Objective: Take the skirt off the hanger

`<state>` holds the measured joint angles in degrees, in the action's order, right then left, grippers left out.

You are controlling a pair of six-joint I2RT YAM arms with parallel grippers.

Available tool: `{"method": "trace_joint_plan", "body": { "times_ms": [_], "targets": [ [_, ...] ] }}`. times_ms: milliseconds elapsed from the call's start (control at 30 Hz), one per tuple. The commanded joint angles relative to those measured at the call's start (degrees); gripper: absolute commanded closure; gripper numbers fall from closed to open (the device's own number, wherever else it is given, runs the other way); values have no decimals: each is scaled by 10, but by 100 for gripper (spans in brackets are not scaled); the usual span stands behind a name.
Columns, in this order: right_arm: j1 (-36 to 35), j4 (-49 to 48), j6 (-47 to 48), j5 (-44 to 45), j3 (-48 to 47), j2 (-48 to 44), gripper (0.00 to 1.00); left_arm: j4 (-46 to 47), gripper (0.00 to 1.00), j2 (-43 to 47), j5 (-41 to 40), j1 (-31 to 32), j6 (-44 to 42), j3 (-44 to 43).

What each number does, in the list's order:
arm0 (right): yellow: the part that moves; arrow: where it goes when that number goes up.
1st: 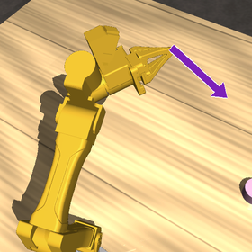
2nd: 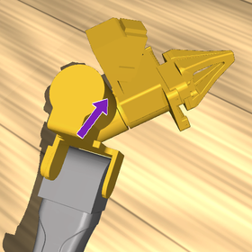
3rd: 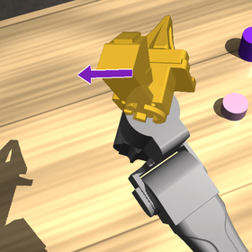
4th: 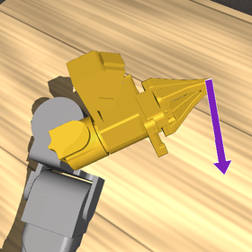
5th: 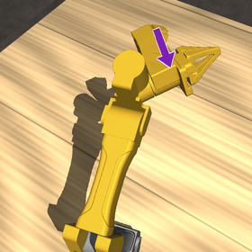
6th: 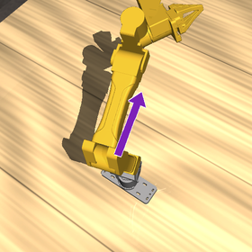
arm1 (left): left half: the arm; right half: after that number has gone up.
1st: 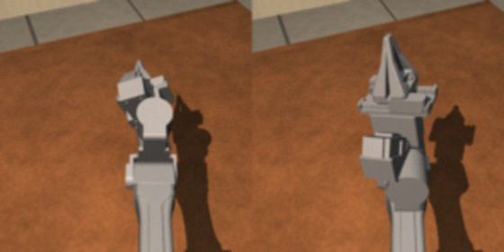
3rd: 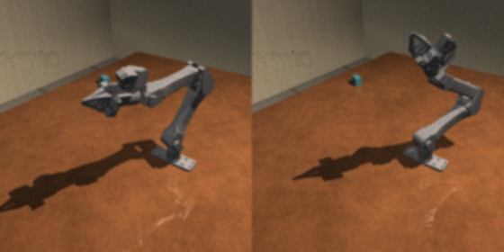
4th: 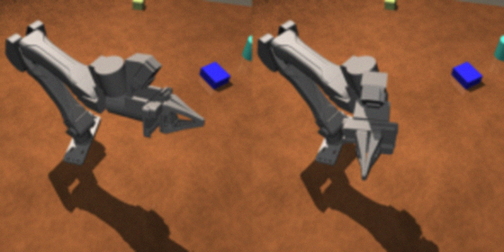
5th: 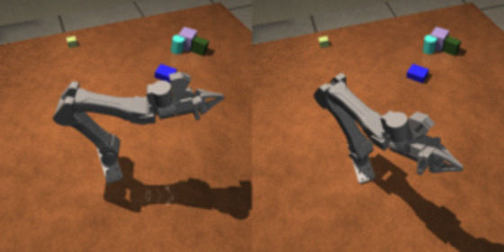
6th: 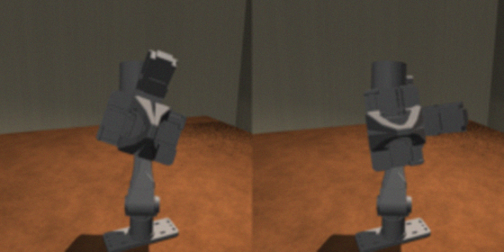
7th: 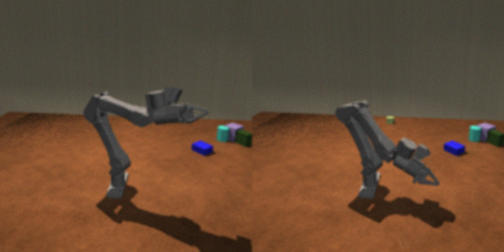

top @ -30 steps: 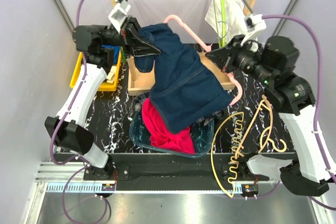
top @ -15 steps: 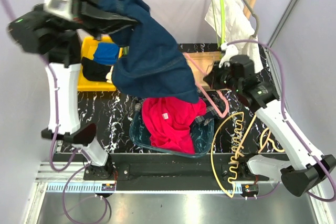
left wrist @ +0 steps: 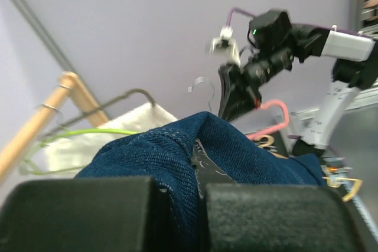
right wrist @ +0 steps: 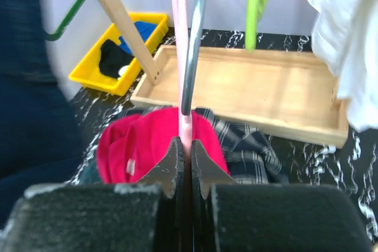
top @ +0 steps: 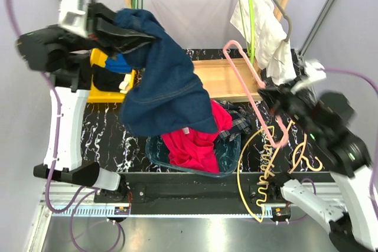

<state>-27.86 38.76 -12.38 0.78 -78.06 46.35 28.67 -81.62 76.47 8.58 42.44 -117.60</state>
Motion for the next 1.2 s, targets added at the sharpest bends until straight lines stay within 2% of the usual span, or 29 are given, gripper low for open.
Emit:
{"method": "trace_joint_plan", "body": {
  "times_ms": [0, 100, 133, 200, 233, 267, 300, 333, 367, 400, 433, 500, 533, 633, 700, 733, 800, 833, 967, 1067, 1100, 1167],
  "targets": [
    [-1, 118, -34, 4, 5, -84, 100, -18, 100, 1, -26, 61, -27, 57],
    [-1, 151, -97, 95, 12, -157, 100, -40, 100, 10, -23, 97, -52, 128],
    [-1, 163, -131, 163, 5, -168, 100, -61, 100, 16, -19, 106, -60, 168],
    [-1, 183, -157, 225, 5, -205, 100, -112, 100, 23, -9, 126, -131, 226],
    [0, 194, -203, 290, 7, -213, 100, -221, 100, 28, -11, 133, -235, 240],
    [1, 240, -237, 328, 4, -217, 100, -283, 100, 29, -19, 142, -295, 249],
    [0, 266, -271, 388, 2, -219, 100, -399, 100, 27, -27, 144, -350, 267],
    [1, 289, -340, 414, 2, -223, 100, -445, 100, 24, -36, 145, -442, 275],
    [3, 342, -380, 438, 2, -216, 100, -487, 100, 18, -60, 146, -479, 284],
    [3, 381, -426, 481, -7, -207, 100, -591, 96, 10, -71, 146, -524, 285],
    [3, 452, -510, 496, -11, -196, 100, -653, 93, -11, -84, 146, -632, 275],
    [3, 493, -554, 506, -20, -144, 100, -799, 90, -35, -135, 151, -726, 249],
    [3, 497, -571, 502, -17, -131, 100, -828, 89, -51, -153, 152, -787, 246],
    [3, 449, -571, 488, 22, -102, 100, -885, 84, -47, -209, 153, -885, 270],
    [3, 405, -563, 479, 70, -101, 100, -888, 76, -27, -244, 155, -920, 305],
    [3, 372, -554, 478, 85, -100, 100, -887, 57, -21, -256, 155, -939, 311],
    [3, 352, -551, 473, 115, -93, 100, -887, 27, -13, -288, 154, -933, 309],
    [3, 339, -551, 471, 123, -80, 100, -887, 1, -12, -300, 154, -925, 299],
    [3, 315, -531, 470, 150, -53, 96, -885, 1, -9, -341, 147, -899, 196],
    [3, 306, -516, 468, 157, -29, 80, -885, 1, 0, -338, 145, -888, 109],
    [3, 303, -510, 465, 159, -22, 66, -884, 1, 3, -334, 144, -879, 88],
    [3, 302, -508, 456, 160, -7, 55, -883, 1, 7, -326, 144, -876, 35]
  ]
}}
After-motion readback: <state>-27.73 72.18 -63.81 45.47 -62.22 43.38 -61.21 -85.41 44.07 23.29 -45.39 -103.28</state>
